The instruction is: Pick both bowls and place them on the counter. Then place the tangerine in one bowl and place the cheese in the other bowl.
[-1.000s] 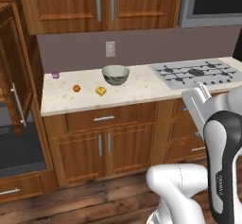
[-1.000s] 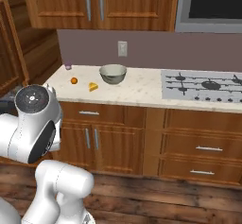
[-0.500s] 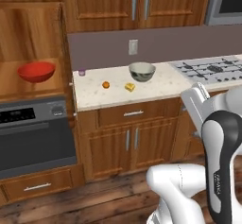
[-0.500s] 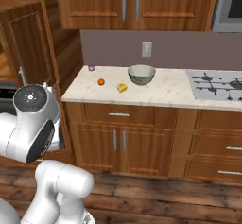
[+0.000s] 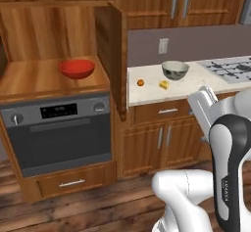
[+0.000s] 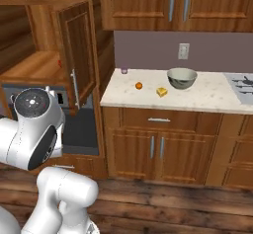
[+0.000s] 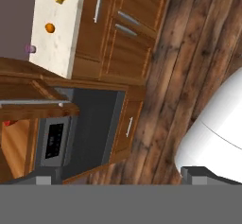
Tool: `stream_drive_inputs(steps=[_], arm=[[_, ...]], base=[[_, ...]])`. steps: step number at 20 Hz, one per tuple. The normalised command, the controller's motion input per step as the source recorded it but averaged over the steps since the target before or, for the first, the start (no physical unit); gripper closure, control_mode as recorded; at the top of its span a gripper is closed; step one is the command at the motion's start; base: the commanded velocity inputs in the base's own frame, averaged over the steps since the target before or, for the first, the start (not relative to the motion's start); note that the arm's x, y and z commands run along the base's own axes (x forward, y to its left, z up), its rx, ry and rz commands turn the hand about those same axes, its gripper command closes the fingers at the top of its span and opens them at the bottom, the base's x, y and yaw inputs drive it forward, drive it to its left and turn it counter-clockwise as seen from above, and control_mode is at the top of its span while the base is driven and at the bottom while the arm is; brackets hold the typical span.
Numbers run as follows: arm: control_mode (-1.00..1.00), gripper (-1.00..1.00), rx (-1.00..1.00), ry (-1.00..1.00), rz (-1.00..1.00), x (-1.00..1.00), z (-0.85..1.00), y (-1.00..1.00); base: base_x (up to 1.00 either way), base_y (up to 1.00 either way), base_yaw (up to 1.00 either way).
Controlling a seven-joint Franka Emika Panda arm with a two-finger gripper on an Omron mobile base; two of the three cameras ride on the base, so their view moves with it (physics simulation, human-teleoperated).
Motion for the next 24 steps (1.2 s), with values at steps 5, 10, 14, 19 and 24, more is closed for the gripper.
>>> stream_drive_inputs(steps=[5, 10, 14, 19, 24], arm=[[1.00, -1.00, 0.00, 0.00, 0.00, 0.00, 0.00, 0.00], [1.00, -1.00, 0.00, 0.00, 0.00, 0.00, 0.00, 0.00], [1.00, -1.00, 0.00, 0.00, 0.00, 0.00, 0.00, 0.00], [1.00, -1.00, 0.00, 0.00, 0.00, 0.00, 0.00, 0.00], [1.00, -1.00, 0.00, 0.00, 0.00, 0.00, 0.00, 0.00]], base=[[-0.28, 0.71, 0.05], [-0.06, 0.79, 0.02], [0.14, 0.76, 0.00], [0.50, 0.57, -0.07], [0.73, 0.17, -0.01]])
